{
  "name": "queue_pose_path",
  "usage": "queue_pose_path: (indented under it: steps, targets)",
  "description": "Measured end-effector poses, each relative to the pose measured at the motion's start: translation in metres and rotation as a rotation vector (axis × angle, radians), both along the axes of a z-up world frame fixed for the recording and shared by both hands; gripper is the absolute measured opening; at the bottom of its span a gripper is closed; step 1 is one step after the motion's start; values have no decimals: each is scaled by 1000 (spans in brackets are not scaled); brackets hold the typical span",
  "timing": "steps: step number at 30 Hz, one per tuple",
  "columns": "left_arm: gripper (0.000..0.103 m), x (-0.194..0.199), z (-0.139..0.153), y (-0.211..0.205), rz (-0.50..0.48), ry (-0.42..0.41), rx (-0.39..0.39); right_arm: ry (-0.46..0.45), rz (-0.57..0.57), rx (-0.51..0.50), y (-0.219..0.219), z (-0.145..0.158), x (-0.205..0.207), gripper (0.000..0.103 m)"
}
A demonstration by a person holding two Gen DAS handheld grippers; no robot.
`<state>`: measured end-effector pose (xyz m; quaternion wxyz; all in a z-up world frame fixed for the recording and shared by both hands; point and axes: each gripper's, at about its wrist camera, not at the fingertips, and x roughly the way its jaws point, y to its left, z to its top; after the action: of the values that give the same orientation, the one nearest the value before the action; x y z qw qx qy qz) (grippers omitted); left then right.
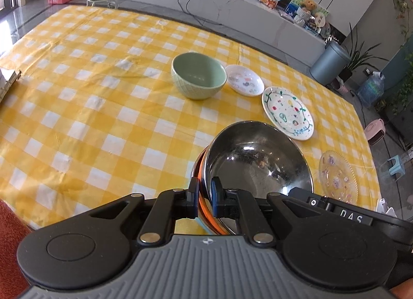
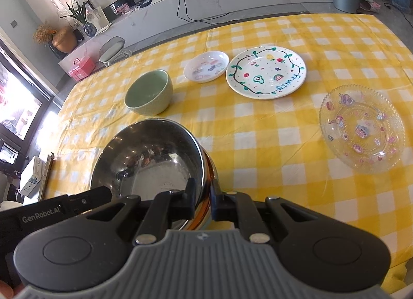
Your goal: Organize plates and bowls
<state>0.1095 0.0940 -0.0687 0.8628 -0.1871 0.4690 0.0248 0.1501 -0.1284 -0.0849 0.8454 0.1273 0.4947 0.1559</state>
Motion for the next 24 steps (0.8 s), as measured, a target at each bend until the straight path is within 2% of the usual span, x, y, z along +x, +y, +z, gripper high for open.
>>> queue_pose_path:
  steps: [13, 17, 19, 20, 21, 24]
  targets:
    - [10, 2, -8, 5, 16, 30, -22, 11, -8, 1, 1, -7, 3, 10]
    - [12, 2, -6, 6, 18, 17, -19, 3, -2, -5, 4, -5, 1, 15]
    - [17, 1, -4, 4, 17, 11, -3, -10, -1, -7, 4, -2, -1, 15]
    - [21, 1, -3, 4, 18, 9, -3, -17, 1, -10, 4, 0, -2, 19]
    - [22, 1, -2, 5, 22, 8, -5, -23, 0, -13, 3, 1, -3, 28]
    - [30, -3, 5, 6, 38, -6, 3, -42, -6, -11, 0, 8, -6, 33]
